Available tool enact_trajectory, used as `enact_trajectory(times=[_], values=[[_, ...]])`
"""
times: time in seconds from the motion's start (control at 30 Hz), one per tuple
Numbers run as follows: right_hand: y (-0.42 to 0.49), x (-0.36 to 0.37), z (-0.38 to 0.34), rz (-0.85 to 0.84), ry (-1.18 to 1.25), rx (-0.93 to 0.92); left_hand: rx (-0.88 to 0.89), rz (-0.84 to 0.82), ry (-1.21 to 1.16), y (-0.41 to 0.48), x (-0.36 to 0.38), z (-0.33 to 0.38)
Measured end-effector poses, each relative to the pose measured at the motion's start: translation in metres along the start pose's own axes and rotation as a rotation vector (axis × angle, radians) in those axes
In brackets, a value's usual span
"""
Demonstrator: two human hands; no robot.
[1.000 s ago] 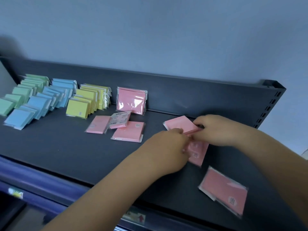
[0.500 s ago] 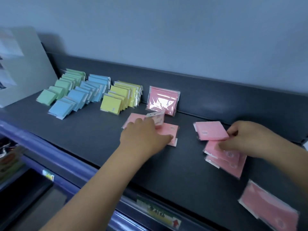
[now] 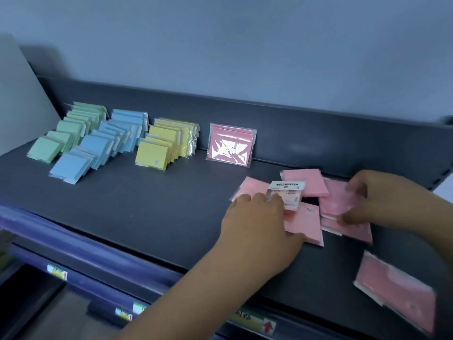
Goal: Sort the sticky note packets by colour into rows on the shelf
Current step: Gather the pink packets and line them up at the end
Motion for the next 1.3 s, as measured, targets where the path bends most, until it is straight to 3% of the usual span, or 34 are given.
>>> enact_trajectory(times=[0.43, 0.57, 0.73, 1.03, 1.2, 1.3], values=[[-0.008, 0.007, 0.029, -0.087, 0.259, -0.215, 0.195, 0.016, 0.116, 0.0, 0.002, 0.021], [0.001, 0.004, 0.028, -0.112, 0.148, -0.195, 0.249, 0.127, 0.085, 0.005, -0.001, 0.025], [0.004, 0.004, 0.03, -0.144, 0.097, -0.137, 0.238, 0.046, 0.048, 0.007, 0.003, 0.031], [-0.006, -0.006, 0.037, 0.063, 0.109, -0.086, 0.241, -0.075, 0.021, -0.004, 0.007, 0.058], [-0.018, -0.025, 0.047, 0.324, 0.458, -0.026, 0.242, -0.138, 0.021, -0.005, 0.005, 0.066], [-0.027, -0.042, 0.043, 0.465, 0.539, -0.018, 0.222, -0.172, -0.056, -0.003, -0.007, 0.063]])
Point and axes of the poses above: each hand's wrist, its own y-axis towards the middle knuckle, its own x-axis out of the palm, z = x × y, the point moved 2 cm from there along y, towards the middle knuckle, and after that the axes turned 15 degrees about -x, right-handed, at the moved point
